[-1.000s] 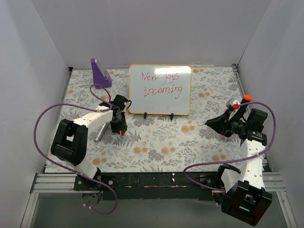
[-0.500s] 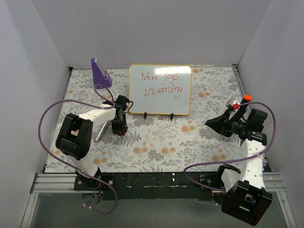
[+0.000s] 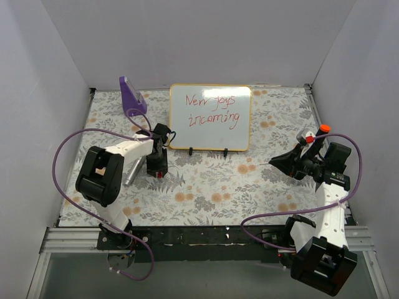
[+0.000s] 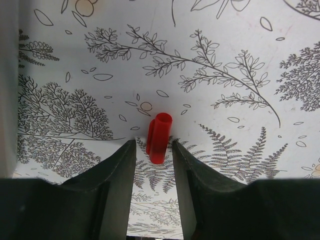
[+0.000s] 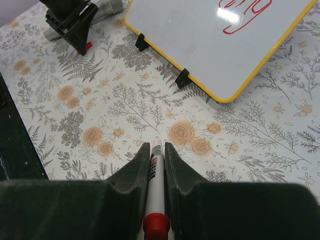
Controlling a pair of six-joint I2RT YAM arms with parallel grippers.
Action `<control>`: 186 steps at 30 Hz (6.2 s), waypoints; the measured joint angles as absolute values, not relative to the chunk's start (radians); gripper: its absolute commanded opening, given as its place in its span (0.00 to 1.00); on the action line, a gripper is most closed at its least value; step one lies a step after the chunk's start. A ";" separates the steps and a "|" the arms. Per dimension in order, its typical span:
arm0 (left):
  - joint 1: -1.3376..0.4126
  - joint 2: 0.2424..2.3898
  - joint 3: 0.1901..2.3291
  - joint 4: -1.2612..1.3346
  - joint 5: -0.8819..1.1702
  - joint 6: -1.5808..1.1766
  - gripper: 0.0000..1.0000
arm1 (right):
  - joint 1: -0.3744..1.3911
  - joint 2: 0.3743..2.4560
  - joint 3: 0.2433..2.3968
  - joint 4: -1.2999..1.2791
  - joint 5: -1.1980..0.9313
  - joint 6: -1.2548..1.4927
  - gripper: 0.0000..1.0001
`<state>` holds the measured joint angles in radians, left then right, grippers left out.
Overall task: Write a sentence on the whiteboard
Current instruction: Pick up the pen cap from the center of the board, then insert the whiteboard marker without the cap into the pen cap.
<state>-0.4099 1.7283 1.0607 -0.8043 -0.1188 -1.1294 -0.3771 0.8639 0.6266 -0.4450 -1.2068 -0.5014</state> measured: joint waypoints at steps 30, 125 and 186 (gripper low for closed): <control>-0.406 1.774 1.109 -0.840 -0.099 -1.074 0.34 | -0.377 0.864 0.627 -0.446 -1.206 -0.504 0.01; -0.979 1.707 0.824 0.151 0.173 -0.805 0.08 | 0.088 1.464 0.689 -0.161 -1.177 -0.253 0.01; -0.979 1.660 0.693 0.499 0.278 -0.827 0.08 | 0.148 1.500 0.671 -0.101 -1.200 -0.187 0.01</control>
